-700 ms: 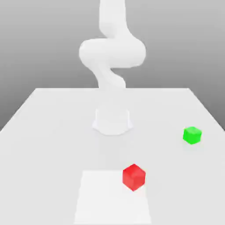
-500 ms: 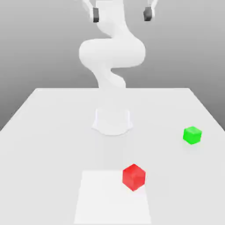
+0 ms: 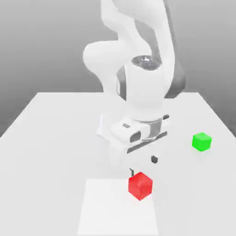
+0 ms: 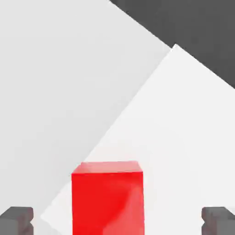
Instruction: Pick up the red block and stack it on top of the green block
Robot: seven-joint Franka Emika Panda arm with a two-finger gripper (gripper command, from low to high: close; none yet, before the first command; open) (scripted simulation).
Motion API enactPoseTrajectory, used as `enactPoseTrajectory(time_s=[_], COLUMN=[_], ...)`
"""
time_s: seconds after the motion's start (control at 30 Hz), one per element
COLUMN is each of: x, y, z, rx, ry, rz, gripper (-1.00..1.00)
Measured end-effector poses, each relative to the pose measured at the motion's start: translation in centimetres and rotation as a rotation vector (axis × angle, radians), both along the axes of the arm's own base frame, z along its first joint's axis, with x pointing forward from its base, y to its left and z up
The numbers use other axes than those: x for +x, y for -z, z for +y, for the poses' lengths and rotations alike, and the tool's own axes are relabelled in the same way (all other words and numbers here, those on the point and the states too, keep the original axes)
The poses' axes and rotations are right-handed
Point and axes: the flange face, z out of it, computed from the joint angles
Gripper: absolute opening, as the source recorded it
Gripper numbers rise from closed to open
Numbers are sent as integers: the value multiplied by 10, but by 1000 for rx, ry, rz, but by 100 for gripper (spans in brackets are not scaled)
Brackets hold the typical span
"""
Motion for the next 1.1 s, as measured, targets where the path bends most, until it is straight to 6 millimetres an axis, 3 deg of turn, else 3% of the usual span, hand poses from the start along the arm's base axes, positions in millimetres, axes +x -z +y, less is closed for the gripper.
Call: enactPoseTrajectory(time_s=[0.23, 0.27, 0.5, 0.87, 0.97, 1.1], x=[-2, -3, -3, -5, -30, -76], y=[45, 52, 53, -8, -16, -26], z=[-2, -2, -2, 2, 72, 144], rx=[-2, -2, -2, 0, 8, 14], ry=[0, 1, 2, -3, -161, -327], rz=[4, 6, 8, 9, 15, 21], gripper=[0, -100, -100, -100, -100, -100])
